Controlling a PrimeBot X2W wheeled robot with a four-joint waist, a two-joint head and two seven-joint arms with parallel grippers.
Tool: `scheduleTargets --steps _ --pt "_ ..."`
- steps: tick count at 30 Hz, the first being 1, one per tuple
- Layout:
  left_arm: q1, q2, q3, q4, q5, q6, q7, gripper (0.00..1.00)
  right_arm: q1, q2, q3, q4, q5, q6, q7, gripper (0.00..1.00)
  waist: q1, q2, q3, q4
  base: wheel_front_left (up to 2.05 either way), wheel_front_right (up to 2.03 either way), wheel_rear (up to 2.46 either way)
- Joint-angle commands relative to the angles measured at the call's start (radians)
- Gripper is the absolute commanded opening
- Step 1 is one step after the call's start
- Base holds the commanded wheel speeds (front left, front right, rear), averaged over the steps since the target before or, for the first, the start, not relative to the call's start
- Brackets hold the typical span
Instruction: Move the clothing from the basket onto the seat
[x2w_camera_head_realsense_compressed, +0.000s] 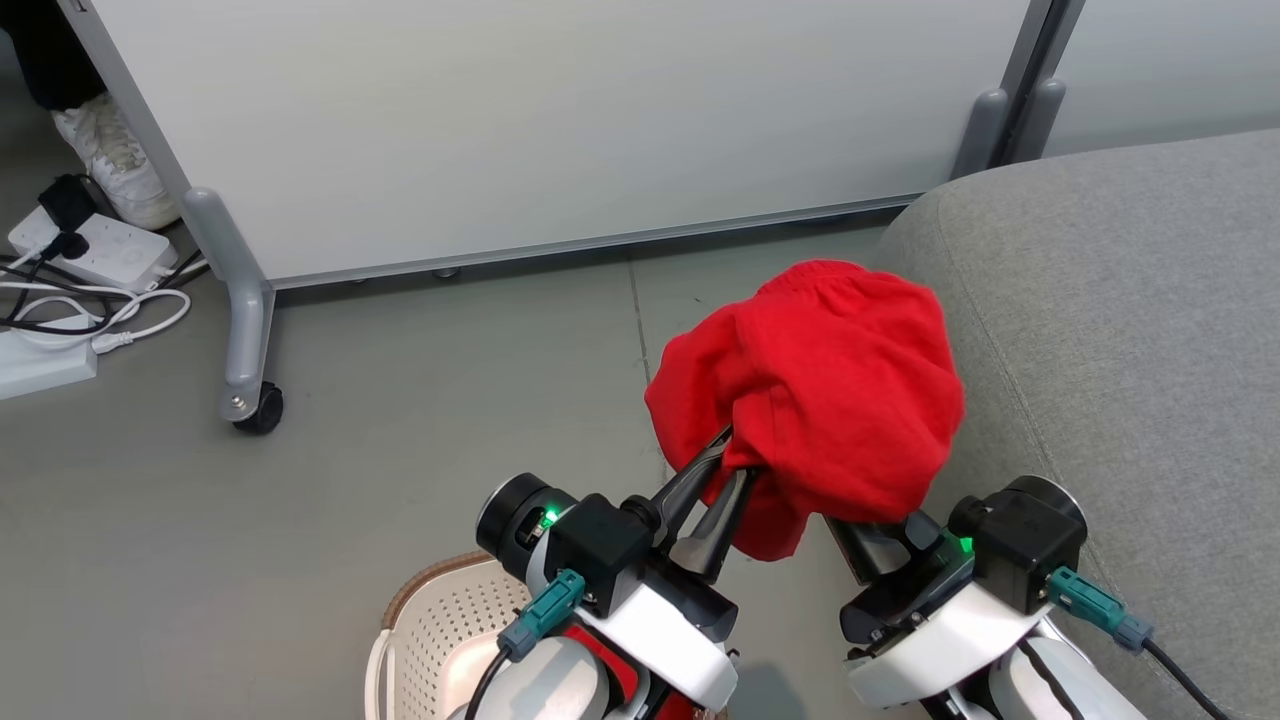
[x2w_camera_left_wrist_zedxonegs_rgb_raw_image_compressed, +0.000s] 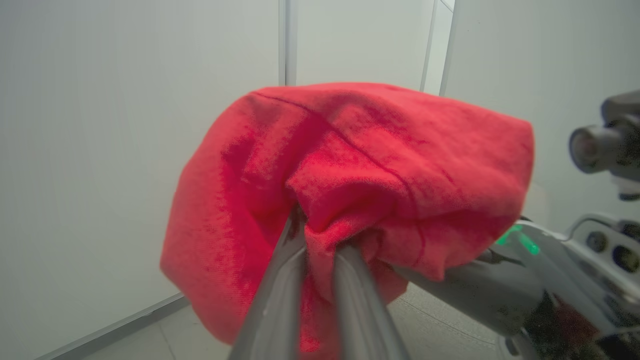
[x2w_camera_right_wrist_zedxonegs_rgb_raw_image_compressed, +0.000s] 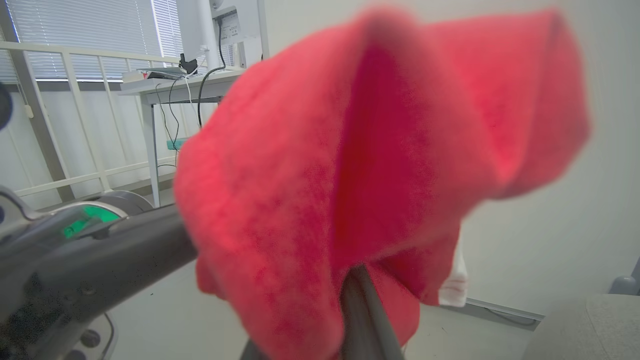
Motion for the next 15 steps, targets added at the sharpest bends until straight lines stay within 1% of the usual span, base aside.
scheduleTargets --steps 1,3,4,6,7,15 --pt "0.013 0.005 -0.002 0.012 0.001 -0.009 0.001 0.31 0.001 0.003 -0.01 -0.01 0.008 0.0 -0.005 0.0 0.0 -0.0001 -0.004 -0.002 0.0 0.0 0.0" --pt "0.02 0.005 -0.011 0.019 0.002 -0.016 0.001 0.47 0.006 0.006 -0.013 -0.011 0.008 0.0 -0.005 0.0 0.0 -0.0001 -0.01 -0.002 0.0 0.0 0.0" --pt "0.022 0.004 -0.014 0.021 0.001 -0.019 0.0 0.58 0.009 0.006 -0.014 -0.011 0.01 0.0 -0.005 0.0 0.0 -0.0001 -0.012 -0.002 0.0 0.0 0.0" --pt "0.024 0.005 -0.015 0.025 0.003 -0.021 0.0 0.94 0.016 0.009 -0.02 -0.009 0.011 0.0 -0.005 0.0 0.0 -0.0001 -0.017 -0.001 0.0 0.0 0.0" --pt "0.028 0.005 -0.017 0.036 -0.003 -0.024 0.001 1.0 0.019 0.01 -0.024 -0.008 0.011 0.0 -0.005 0.0 0.0 -0.0001 -0.019 -0.001 0.0 0.0 0.0" --pt "0.045 0.005 0.007 0.054 0.011 -0.027 0.0 1.0 0.035 0.018 -0.083 -0.003 0.01 0.0 -0.005 0.0 0.0 -0.0001 -0.028 -0.003 0.0 0.0 0.0"
